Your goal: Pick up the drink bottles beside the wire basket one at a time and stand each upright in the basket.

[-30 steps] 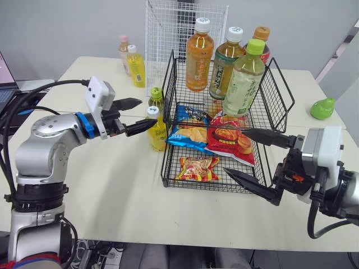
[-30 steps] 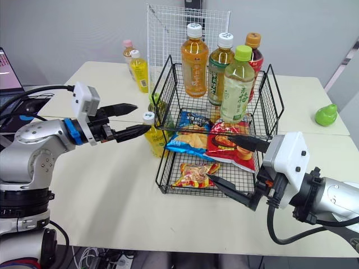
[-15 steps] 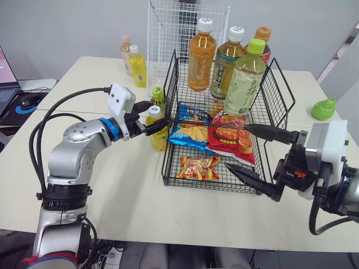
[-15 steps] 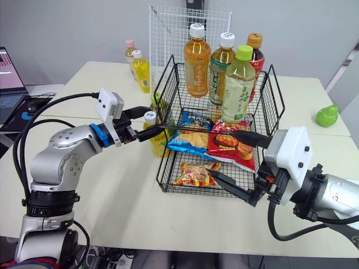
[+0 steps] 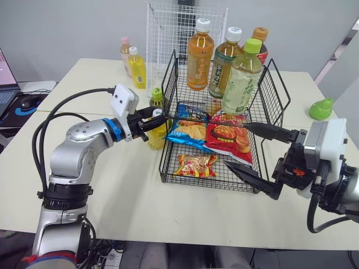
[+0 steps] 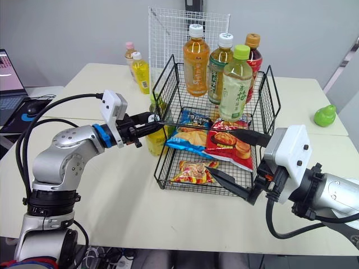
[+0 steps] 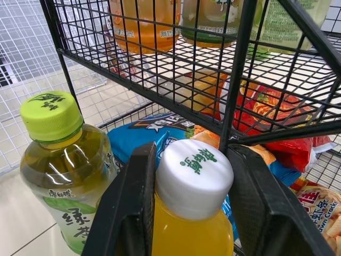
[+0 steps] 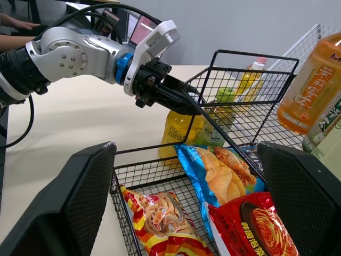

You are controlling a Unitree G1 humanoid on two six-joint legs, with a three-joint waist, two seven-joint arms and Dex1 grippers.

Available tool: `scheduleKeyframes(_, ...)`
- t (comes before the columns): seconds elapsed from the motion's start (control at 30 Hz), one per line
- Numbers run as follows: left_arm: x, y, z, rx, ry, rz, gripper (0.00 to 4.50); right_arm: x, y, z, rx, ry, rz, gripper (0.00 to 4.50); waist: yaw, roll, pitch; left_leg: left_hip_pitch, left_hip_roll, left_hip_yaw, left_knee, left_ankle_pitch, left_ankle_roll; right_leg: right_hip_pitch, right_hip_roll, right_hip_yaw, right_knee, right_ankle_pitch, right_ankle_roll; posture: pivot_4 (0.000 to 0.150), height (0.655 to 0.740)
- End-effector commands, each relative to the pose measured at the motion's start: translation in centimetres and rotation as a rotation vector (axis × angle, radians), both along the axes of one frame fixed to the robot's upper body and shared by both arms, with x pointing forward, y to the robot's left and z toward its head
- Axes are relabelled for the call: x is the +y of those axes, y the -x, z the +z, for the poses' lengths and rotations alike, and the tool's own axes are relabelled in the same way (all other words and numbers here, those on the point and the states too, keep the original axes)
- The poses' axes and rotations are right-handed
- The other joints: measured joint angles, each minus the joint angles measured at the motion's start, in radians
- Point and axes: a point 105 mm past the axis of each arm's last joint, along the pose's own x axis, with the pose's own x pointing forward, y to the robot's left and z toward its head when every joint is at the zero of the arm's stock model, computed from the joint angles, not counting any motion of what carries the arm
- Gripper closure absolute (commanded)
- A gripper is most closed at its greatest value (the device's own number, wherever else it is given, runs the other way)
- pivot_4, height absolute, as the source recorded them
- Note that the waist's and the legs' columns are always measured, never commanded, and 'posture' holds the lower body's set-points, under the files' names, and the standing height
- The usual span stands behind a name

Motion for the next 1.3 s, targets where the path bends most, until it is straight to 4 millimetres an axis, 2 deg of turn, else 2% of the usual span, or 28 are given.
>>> scheduleKeyframes(0.03,1.0,-0.1,1.3,-0.035,0.017,0.029,2.99,0.2,0.3,0.8,-0.042,-0.021,0.015,0.00,0.000,0.000,0.000,0.000,0.000,0.000,0.000,0.000,0.000,0.000,0.000,0.000,0.000,0.000,0.000,0.150,0.7360)
scheduleKeyframes(0.17,1.0,0.0,1.2,-0.018,0.026,0.014,2.99,0.2,0.3,0.8,-0.040,-0.022,0.015,0.00,0.000,0.000,0.000,0.000,0.000,0.000,-0.001,0.000,0.000,0.000,0.000,0.000,0.000,0.000,0.000,0.150,0.7360)
scheduleKeyframes(0.23,1.0,0.1,1.3,-0.014,0.020,-0.005,2.28,0.3,0.3,0.7,-0.040,-0.024,0.015,0.00,-0.001,0.000,0.000,0.000,0.000,0.000,-0.001,0.000,0.000,0.000,0.000,0.000,0.000,0.000,0.000,0.150,0.7360)
scheduleKeyframes(0.3,1.1,0.2,1.4,-0.017,0.006,-0.013,1.75,0.3,0.3,0.7,-0.039,-0.026,0.016,0.00,-0.002,0.000,0.000,0.000,0.000,0.000,-0.002,0.000,0.000,0.000,0.000,0.000,-0.001,0.000,0.000,0.150,0.7360)
scheduleKeyframes(0.47,2.2,-0.2,2.0,-0.034,-0.012,0.013,0.20,0.3,0.3,0.7,-0.041,-0.030,0.017,0.00,-0.001,0.000,0.000,0.000,0.000,0.000,-0.003,0.000,0.000,0.000,0.000,0.000,-0.002,0.000,0.000,0.150,0.7360)
scheduleKeyframes(0.5,2.4,-0.2,2.1,-0.039,-0.022,0.012,0.05,0.3,0.3,0.7,-0.041,-0.030,0.017,0.00,-0.001,0.000,0.000,0.000,0.000,0.001,-0.003,0.000,0.000,0.000,0.000,0.000,-0.002,0.000,0.000,0.150,0.7360)
scheduleKeyframes(0.8,3.0,0.4,2.4,-0.029,-0.047,-0.026,0.05,0.7,0.6,0.6,-0.029,-0.028,0.055,0.00,-0.001,0.000,0.000,0.001,0.000,0.001,-0.005,0.000,0.000,-0.001,0.000,0.001,-0.003,0.000,0.000,0.150,0.7360)
scheduleKeyframes(1.1,3.9,0.8,2.6,-0.013,-0.049,-0.036,0.05,1.4,1.2,-2.5,0.066,0.051,0.085,0.00,-0.002,0.000,0.000,0.001,0.000,0.001,-0.007,0.000,0.000,-0.001,0.000,0.001,-0.004,0.000,0.000,0.150,0.7360)
scheduleKeyframes(1.3,3.9,0.1,2.0,-0.020,-0.032,0.026,0.05,1.7,1.1,-3.0,0.059,0.055,0.090,0.00,-0.001,0.000,0.000,0.001,0.000,0.002,-0.007,0.000,0.000,-0.001,0.000,0.001,-0.004,-0.001,0.002,0.150,0.7360)
